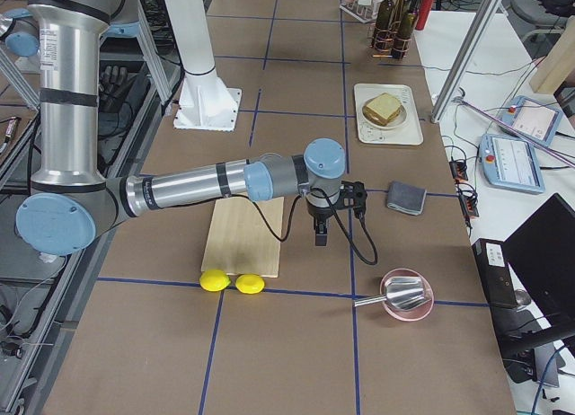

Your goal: Make sandwich and place on tray

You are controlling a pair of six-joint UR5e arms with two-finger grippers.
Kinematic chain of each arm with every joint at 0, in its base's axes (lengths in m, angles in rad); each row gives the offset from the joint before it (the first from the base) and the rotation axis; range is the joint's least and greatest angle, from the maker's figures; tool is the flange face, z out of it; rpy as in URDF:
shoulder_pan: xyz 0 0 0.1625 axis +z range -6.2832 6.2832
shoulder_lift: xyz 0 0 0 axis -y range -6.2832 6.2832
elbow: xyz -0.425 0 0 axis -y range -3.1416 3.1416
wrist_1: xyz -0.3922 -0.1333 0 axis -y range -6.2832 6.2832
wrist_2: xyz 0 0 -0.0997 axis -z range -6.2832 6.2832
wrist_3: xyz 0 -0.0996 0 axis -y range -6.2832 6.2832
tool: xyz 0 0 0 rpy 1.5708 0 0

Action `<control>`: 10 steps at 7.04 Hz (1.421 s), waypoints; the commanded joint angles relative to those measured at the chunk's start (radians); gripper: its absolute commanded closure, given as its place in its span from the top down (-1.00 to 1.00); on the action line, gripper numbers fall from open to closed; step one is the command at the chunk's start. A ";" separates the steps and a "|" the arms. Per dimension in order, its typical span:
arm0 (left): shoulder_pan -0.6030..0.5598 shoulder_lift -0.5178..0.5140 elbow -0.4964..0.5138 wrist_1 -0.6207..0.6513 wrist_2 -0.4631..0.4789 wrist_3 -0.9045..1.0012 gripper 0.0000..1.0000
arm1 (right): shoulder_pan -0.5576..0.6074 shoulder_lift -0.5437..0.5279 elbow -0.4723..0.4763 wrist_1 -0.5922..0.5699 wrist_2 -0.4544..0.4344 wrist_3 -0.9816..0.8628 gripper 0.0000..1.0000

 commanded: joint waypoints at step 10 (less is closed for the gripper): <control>-0.082 0.053 -0.036 0.346 -0.141 0.309 1.00 | 0.025 0.021 0.003 -0.225 0.075 -0.205 1.00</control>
